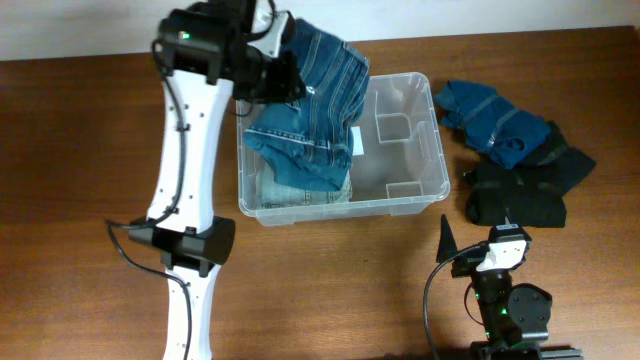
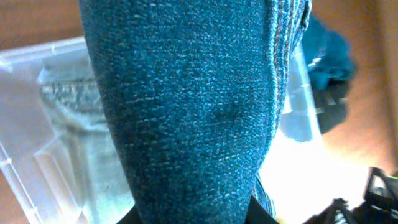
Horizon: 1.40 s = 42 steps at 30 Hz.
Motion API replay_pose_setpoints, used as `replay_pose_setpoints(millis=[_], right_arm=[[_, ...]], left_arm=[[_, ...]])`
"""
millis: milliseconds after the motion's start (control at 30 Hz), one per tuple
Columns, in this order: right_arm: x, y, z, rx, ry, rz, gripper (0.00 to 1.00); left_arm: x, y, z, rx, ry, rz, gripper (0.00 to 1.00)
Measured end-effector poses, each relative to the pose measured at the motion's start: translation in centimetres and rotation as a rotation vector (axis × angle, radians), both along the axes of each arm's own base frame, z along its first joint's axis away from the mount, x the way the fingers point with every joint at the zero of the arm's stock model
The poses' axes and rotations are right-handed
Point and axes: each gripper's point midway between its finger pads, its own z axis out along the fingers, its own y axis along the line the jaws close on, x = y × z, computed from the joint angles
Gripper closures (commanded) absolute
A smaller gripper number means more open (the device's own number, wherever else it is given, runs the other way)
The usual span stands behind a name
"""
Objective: Pack container
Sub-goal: 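Carry the dark-blue jeans over the box and lower them in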
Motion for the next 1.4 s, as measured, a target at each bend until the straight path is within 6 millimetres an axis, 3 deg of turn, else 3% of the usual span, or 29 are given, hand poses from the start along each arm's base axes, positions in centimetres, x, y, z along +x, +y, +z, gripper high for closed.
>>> replay_pose_setpoints(millis=[500,667,1000,1400], right_arm=[[0.0,0.0,0.0,0.0,0.0,0.0,0.02],[0.0,0.0,0.0,0.0,0.0,0.0,0.02],[0.0,0.0,0.0,0.0,0.0,0.0,0.01],[0.0,0.0,0.0,0.0,0.0,0.0,0.02]], left_arm=[[1.1,-2.1,-8.7,0.11,0.172,0.121,0.99],[0.9,-1.7,-10.9,0.171,0.21,0.18,0.99],[1.7,0.9,-12.3,0.33,0.163,0.265,0.96],[1.3,6.8,-12.0,0.652,0.102,0.319,0.9]])
